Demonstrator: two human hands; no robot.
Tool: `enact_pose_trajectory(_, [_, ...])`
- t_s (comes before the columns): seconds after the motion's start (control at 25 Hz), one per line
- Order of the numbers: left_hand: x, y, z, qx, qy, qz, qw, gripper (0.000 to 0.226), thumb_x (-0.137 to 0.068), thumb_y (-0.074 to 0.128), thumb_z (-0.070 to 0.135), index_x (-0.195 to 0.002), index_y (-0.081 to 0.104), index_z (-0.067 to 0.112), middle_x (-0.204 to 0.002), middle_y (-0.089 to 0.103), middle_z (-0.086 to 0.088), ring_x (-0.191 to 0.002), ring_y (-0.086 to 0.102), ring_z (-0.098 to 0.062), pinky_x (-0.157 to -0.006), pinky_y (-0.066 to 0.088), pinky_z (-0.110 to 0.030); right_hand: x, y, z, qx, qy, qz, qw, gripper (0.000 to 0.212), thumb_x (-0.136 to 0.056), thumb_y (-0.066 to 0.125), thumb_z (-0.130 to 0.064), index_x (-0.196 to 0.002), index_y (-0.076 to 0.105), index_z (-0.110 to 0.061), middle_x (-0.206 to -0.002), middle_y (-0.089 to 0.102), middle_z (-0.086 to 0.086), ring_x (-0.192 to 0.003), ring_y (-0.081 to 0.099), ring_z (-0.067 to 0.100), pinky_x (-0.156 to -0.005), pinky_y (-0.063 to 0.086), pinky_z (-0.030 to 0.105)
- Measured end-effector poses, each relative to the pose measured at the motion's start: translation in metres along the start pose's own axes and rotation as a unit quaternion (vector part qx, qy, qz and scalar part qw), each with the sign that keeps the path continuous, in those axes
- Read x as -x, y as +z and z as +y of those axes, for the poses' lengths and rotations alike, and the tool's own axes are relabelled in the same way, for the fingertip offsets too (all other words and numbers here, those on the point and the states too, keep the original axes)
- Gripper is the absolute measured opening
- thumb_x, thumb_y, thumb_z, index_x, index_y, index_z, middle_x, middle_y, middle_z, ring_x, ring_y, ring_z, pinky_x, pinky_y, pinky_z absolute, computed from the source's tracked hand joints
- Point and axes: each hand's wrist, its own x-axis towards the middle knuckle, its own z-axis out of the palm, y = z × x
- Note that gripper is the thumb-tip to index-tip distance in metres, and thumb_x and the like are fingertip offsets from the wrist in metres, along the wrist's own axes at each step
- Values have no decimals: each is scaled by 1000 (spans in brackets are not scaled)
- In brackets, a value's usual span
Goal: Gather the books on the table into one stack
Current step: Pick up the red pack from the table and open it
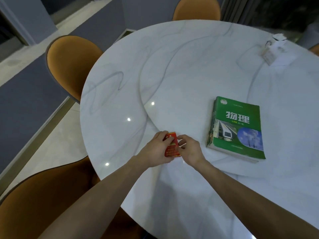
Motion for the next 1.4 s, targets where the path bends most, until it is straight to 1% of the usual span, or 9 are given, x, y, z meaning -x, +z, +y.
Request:
enact_pose_trajectory(0.08, [-14,-3,17,-8,29,15,999,73,-76,70,38,-138,41,12,-145,34,-11,-135,30,-26,-109,39,-37,3,-19,3,-7,1,34,999,37,-85,58,-1,-122,58,-8,-108,64,17,-95,64,31,-87,55,39])
enact_pose_trajectory(0.24, [-43,-4,59,-19,73,28,997,71,-76,68,40,-137,43,12,-143,35,-11,-135,30,-26,-110,38,-36,13,-60,18,-32,18,96,995,37,-85,60,1,-121,58,-7,-102,65,16,-90,66,30,-79,54,30])
enact_pose_trajectory(0.36, [-62,0,98,-21,105,13,994,73,-76,69,39,-138,42,11,-145,33,-12,-137,27,-25,-109,40,-39,26,-96,36,-50,28,133,990,38,-83,61,3,-120,60,-8,-90,60,7,-91,67,32,-85,55,36])
enact_pose_trajectory(0.48, [-76,6,133,-23,135,10,991,72,-76,70,37,-137,43,11,-146,33,-11,-136,27,-24,-109,39,-38,37,-125,55,-71,32,158,984,37,-82,61,4,-117,61,-8,-88,59,5,-93,66,33,-88,54,41])
enact_pose_trajectory(0.64, [-97,23,190,-32,174,-3,984,72,-75,71,37,-137,43,12,-145,34,-9,-135,30,-25,-111,36,-36,56,-168,91,-88,52,193,976,36,-84,59,3,-118,61,-9,-89,59,6,-94,66,33,-88,54,38])
enact_pose_trajectory(0.72, [-108,35,220,-39,188,-13,981,72,-75,71,38,-137,43,13,-144,35,-9,-133,32,-25,-110,36,-36,67,-191,111,-99,64,210,971,35,-84,58,3,-117,62,-8,-91,62,12,-92,67,34,-87,55,39])
enact_pose_trajectory(0.84, [-124,58,266,-42,200,-28,979,72,-74,72,38,-136,44,13,-143,37,-11,-132,34,-27,-108,36,-36,83,-226,147,-108,82,232,963,34,-84,56,2,-117,62,-8,-102,67,19,-93,67,34,-88,55,41])
enact_pose_trajectory(0.96, [-143,88,314,-43,217,-44,974,71,-73,72,36,-134,46,13,-140,39,-12,-130,36,-27,-106,37,-36,99,-261,187,-122,103,251,955,35,-85,55,1,-119,62,-9,-105,67,18,-94,66,31,-85,55,35])
enact_pose_trajectory(1.4, [-217,185,442,-25,249,-95,964,74,-78,70,41,-140,39,17,-148,31,-8,-140,24,-23,-110,30,-30,113,-367,316,-149,167,292,930,34,-88,57,-4,-121,62,-9,-110,66,18,-97,65,31,-86,56,42])
